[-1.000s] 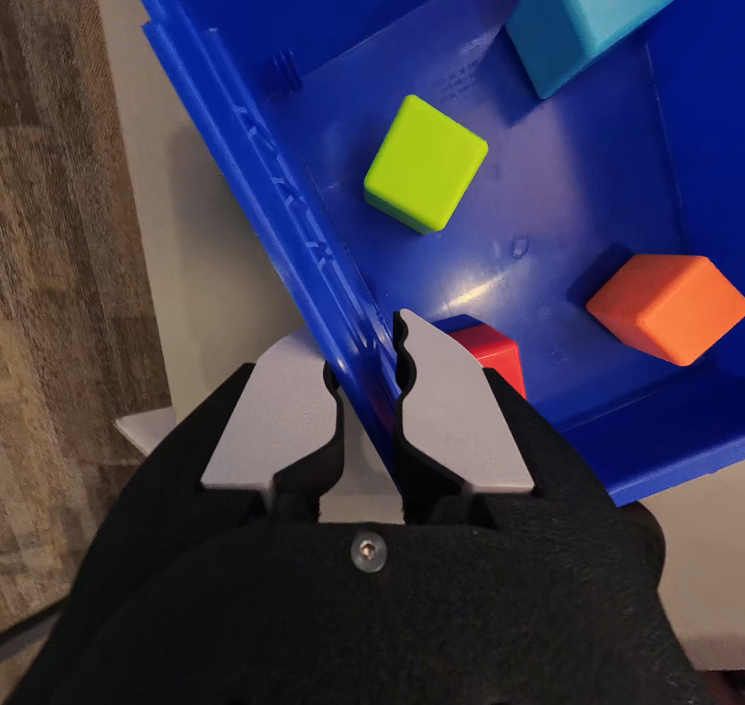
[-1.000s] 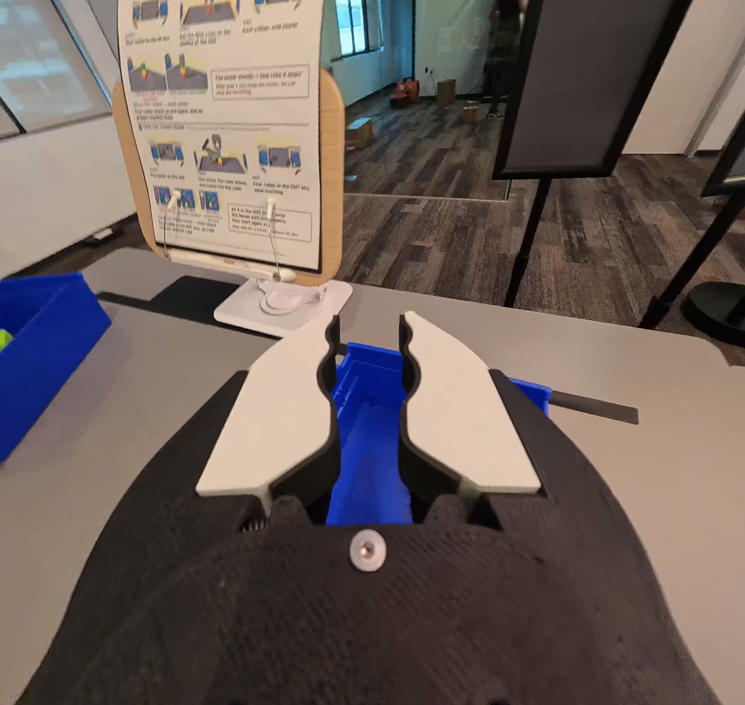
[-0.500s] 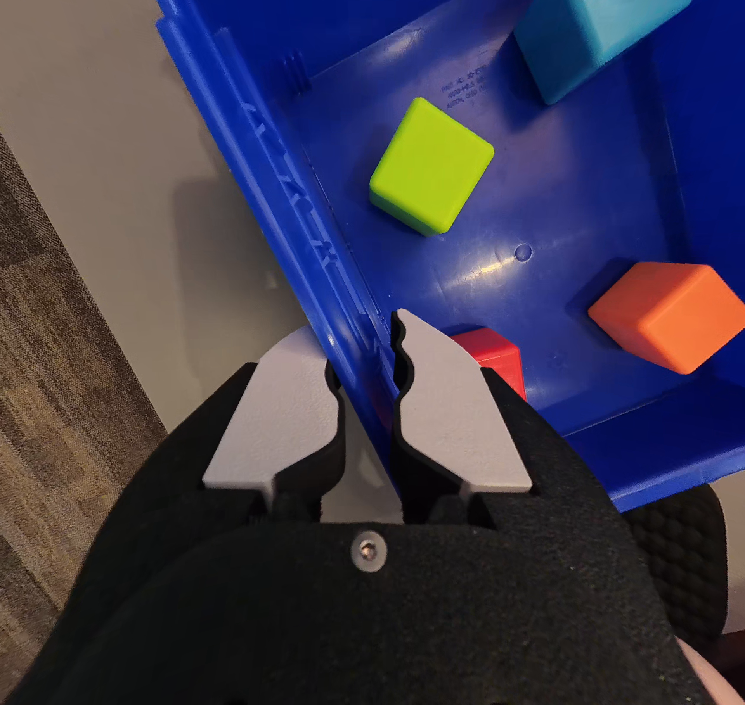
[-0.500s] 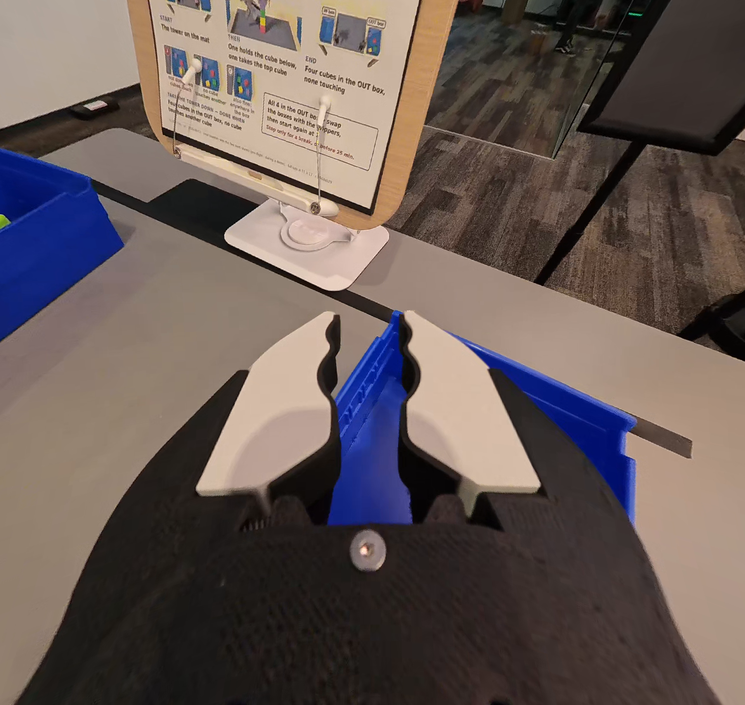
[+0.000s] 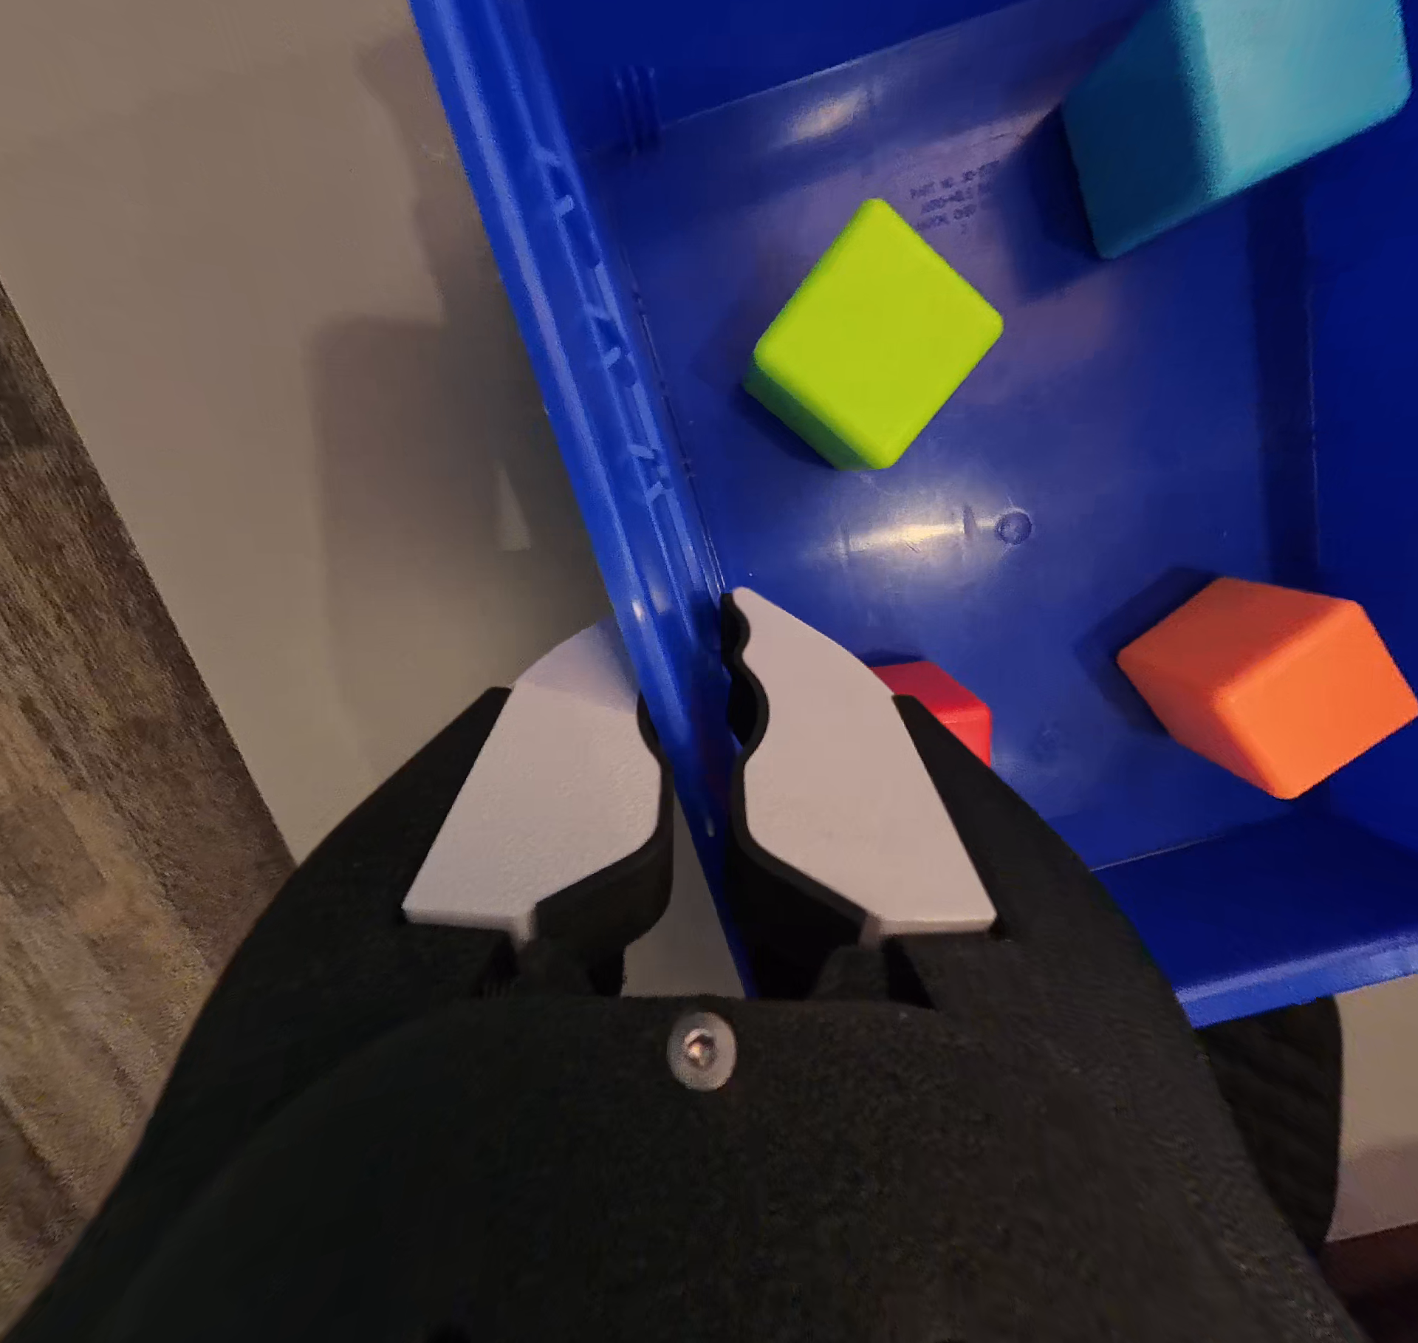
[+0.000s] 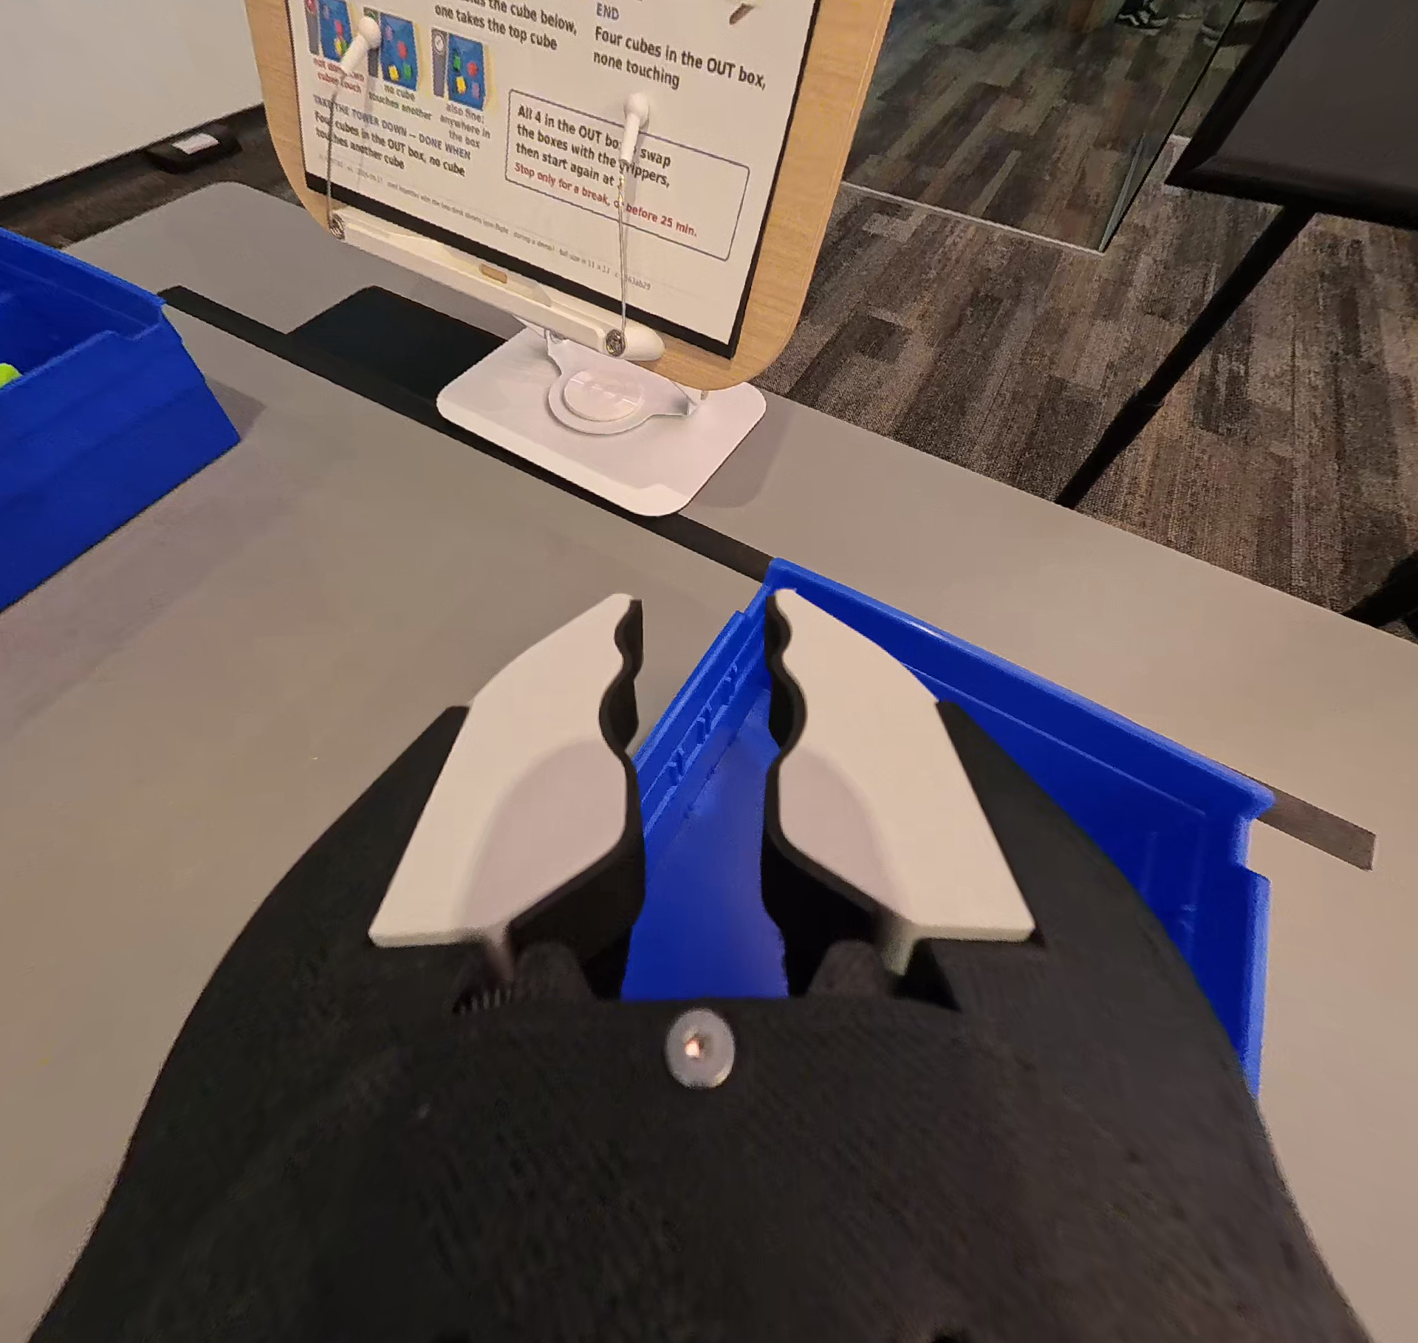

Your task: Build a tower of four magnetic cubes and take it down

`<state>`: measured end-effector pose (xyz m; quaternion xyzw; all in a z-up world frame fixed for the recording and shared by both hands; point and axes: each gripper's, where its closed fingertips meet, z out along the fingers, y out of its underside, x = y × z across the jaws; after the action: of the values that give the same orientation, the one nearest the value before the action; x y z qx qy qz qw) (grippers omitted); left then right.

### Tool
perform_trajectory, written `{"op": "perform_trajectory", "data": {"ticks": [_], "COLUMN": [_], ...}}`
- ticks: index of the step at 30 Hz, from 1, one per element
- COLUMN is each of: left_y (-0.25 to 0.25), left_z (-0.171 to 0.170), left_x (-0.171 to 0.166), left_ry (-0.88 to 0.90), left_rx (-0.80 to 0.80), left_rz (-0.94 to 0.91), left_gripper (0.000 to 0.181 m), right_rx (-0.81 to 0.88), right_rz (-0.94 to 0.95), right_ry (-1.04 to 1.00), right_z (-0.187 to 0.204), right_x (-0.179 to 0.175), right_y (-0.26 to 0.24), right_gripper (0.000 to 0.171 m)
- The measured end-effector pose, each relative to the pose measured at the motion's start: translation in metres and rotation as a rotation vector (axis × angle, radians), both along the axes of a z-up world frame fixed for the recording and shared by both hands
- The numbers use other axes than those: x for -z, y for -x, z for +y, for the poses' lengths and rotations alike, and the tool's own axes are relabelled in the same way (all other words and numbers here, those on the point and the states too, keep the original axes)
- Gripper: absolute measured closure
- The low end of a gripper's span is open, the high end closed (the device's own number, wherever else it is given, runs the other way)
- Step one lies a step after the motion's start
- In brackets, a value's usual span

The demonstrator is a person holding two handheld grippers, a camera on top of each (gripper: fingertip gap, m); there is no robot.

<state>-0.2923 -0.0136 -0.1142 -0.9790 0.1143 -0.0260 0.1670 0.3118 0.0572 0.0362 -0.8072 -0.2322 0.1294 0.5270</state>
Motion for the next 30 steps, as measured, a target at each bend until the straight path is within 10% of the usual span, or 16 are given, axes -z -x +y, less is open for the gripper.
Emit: {"op": "perform_trajectory", "data": {"ticks": [8,13,20,30], "left_y": [-0.002,0.007,-0.088,-0.141], "left_z": [-0.004,-0.006,-0.041,-0.079], "left_x": [-0.003,-0.070,-0.169,-0.066], "left_ry": [-0.032,-0.288,-0.742,-0.220], "left_rx": [-0.030,-0.106,0.426,0.750], "left_rz": [-0.048,-0.118,-0.293,-0.062], "left_gripper": [0.153,0.150,0.140,0.119], "right_rx": [0.078,0.156,-0.002,-0.099], "right_rz": [0.009,-0.005,0.109,0.175], "right_ry": [-0.067,-0.410,-0.478,-0.444], "right_z": [0.007,-0.004,-0.026,-0.035], "right_x": [-0.009,-0.061,-0.078,-0.081], "right_y": [-0.015,-0.031,-0.004,0.012], "right_gripper": [0.124,0.107,0.101,0.108]}}
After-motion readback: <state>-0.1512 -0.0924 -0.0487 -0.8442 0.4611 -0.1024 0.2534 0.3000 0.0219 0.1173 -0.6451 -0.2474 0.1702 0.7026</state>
